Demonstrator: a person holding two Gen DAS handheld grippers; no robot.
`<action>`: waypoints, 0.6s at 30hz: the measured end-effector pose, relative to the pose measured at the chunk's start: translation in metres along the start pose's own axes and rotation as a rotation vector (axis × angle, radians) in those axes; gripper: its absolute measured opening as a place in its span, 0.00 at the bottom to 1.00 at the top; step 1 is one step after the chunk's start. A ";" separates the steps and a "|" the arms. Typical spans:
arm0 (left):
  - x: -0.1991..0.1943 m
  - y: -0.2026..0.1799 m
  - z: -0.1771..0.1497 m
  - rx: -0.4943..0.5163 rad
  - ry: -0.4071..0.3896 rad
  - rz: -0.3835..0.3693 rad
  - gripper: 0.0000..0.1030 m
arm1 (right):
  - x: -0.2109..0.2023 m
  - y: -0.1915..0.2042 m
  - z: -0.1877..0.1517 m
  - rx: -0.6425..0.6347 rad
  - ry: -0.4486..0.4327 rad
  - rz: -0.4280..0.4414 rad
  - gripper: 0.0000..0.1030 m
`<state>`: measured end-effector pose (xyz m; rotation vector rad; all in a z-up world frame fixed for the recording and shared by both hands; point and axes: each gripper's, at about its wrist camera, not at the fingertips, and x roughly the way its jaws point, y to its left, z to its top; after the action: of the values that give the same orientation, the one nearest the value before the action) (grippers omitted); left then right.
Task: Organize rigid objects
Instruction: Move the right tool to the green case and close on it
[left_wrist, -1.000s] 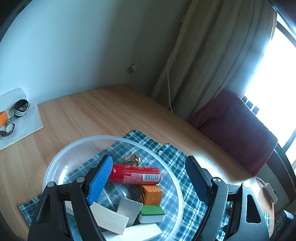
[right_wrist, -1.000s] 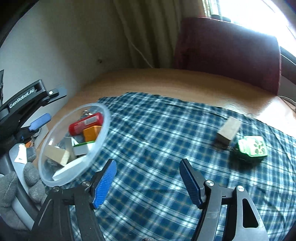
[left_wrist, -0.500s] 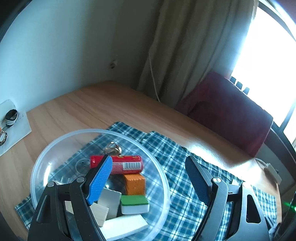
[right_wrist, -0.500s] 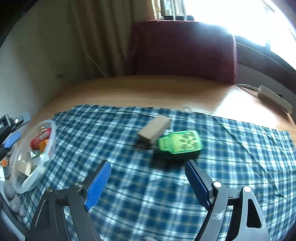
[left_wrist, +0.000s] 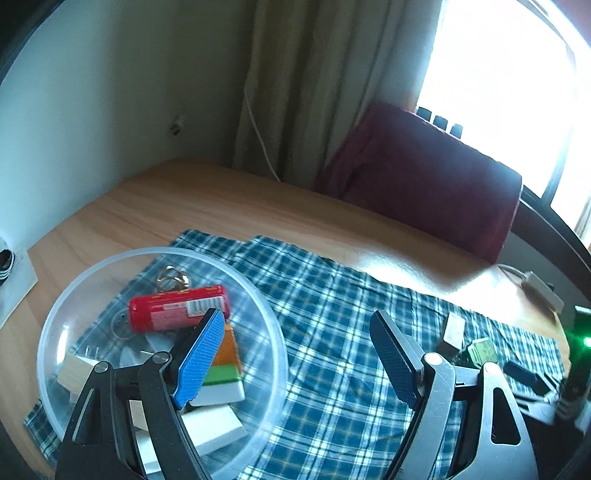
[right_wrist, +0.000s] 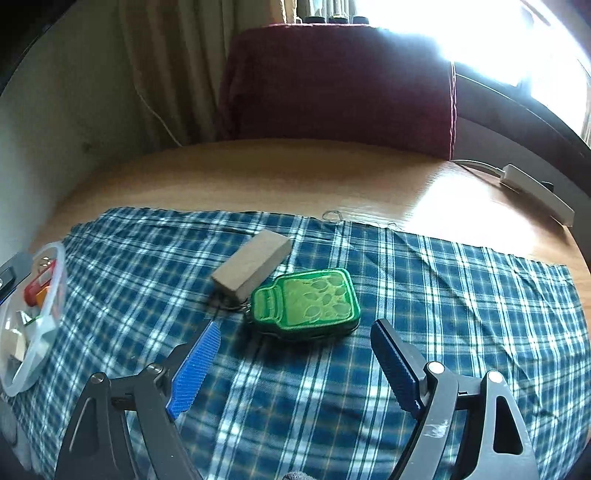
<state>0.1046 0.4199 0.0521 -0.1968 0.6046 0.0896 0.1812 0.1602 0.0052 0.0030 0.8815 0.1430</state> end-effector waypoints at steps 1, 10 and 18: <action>0.000 -0.002 -0.001 0.006 0.003 -0.003 0.79 | 0.002 -0.001 0.001 0.001 0.003 -0.005 0.84; 0.001 -0.009 -0.004 0.038 0.015 -0.021 0.79 | 0.019 -0.004 0.008 0.002 0.027 -0.022 0.88; 0.003 -0.013 -0.006 0.055 0.025 -0.025 0.79 | 0.025 -0.003 0.010 -0.010 0.029 -0.033 0.71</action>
<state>0.1054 0.4063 0.0477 -0.1529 0.6290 0.0465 0.2051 0.1607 -0.0084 -0.0224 0.9093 0.1170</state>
